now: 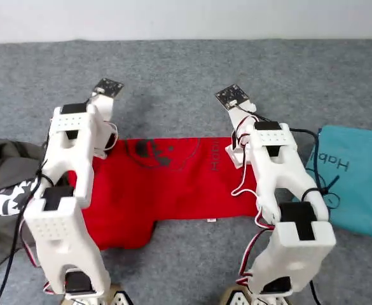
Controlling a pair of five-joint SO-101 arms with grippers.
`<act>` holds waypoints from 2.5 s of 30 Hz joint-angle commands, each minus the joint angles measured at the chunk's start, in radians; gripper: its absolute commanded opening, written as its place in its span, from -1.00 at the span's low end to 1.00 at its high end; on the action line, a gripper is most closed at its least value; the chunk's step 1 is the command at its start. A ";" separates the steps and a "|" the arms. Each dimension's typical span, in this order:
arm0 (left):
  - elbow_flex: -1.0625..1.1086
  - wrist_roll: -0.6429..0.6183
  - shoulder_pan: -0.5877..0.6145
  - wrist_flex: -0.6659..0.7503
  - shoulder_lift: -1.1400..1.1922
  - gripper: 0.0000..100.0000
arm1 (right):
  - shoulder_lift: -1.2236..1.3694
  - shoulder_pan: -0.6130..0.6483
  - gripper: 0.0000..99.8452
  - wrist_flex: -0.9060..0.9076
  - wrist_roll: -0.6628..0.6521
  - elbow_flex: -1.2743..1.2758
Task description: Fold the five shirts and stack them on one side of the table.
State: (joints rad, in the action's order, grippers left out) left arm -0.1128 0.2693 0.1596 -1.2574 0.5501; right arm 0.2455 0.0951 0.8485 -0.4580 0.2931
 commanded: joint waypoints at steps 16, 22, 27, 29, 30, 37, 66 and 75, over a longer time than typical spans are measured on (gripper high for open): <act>-0.662 0.029 0.014 -0.413 0.190 -0.97 | -0.050 0.007 -0.91 0.111 0.008 -0.172; -0.694 0.029 0.014 -0.494 0.186 -0.99 | -0.039 0.007 -0.91 0.186 0.009 -0.249; -0.694 0.026 0.020 -0.494 0.186 -0.99 | 0.048 0.012 -0.91 0.125 0.005 -0.256; -0.694 0.025 0.015 -0.494 0.186 -0.99 | 0.088 0.012 -0.91 0.093 0.005 -0.256; -0.694 0.023 0.015 -0.494 0.186 -0.99 | 0.107 0.012 -0.91 0.077 0.005 -0.256; -0.694 0.023 0.014 -0.494 0.186 -0.99 | 0.179 0.004 -0.91 -0.019 -0.046 -0.256; -0.667 0.021 0.021 -0.496 0.041 -0.99 | 0.174 0.024 -0.91 0.499 0.026 -0.586; -0.530 0.021 0.048 -0.491 -0.077 -0.99 | 0.174 0.039 -0.91 0.624 0.026 -0.606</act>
State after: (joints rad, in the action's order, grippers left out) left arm -0.6544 0.2908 0.1826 -1.7254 0.5669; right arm 0.4373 0.1212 1.4454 -0.4427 -0.2593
